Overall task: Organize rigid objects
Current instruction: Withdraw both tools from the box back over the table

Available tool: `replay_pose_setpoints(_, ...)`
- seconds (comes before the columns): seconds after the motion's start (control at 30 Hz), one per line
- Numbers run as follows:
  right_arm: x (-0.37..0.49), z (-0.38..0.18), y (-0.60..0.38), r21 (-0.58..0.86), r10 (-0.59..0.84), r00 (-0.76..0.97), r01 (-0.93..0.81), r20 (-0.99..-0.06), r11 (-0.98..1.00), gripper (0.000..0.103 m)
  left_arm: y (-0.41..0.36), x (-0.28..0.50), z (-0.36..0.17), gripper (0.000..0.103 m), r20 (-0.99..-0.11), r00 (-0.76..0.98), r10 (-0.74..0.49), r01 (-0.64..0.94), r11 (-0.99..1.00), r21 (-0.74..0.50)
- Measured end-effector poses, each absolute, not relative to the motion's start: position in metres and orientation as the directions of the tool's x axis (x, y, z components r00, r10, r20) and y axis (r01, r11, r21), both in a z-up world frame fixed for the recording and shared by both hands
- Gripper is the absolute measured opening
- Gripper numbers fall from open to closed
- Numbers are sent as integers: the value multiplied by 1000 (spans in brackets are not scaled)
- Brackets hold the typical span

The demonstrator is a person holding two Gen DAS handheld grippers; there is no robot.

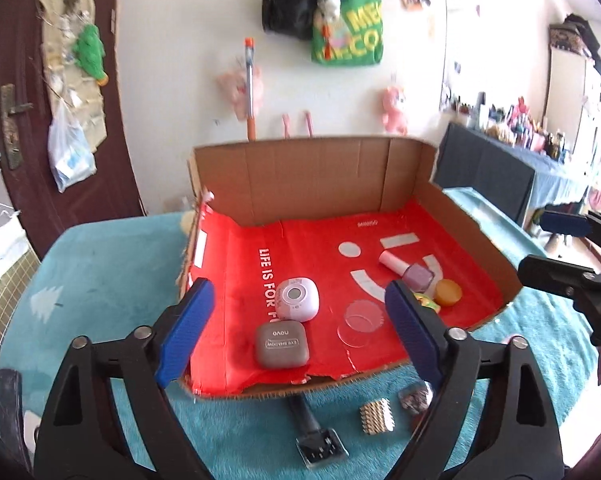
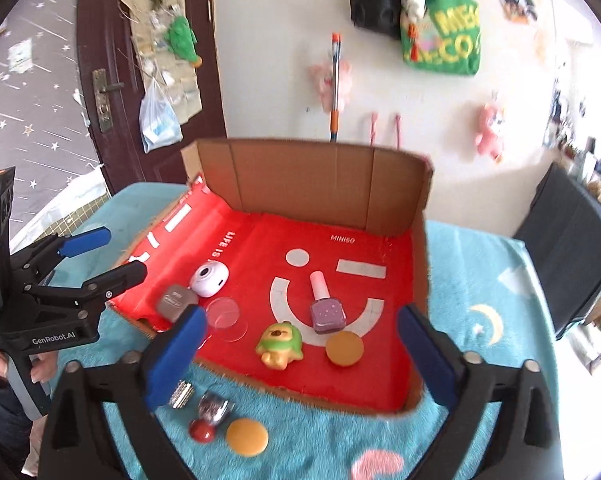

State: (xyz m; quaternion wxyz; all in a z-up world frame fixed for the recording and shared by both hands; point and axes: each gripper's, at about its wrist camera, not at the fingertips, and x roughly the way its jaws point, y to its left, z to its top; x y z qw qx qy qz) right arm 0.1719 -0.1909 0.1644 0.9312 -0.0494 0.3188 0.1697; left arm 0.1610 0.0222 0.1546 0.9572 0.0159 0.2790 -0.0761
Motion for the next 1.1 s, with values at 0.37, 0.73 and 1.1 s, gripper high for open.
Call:
replay_pose_setpoints(0.37,72,154,-201,-3,257,866,-286,-430,958,103,13,72,143,98,-392,907,-154,162,987,-13)
replay_pose_setpoints(0.73,41,84,-206,36,205,884,-210,-419,977,103,10,39,87,99,-382,918,-108,115,993,-4)
replay_pose_setpoints(1.1,43,36,-205,55,174,882,-167,-437,984,103,11,39,42,98,-440,891,-113,110,993,-32)
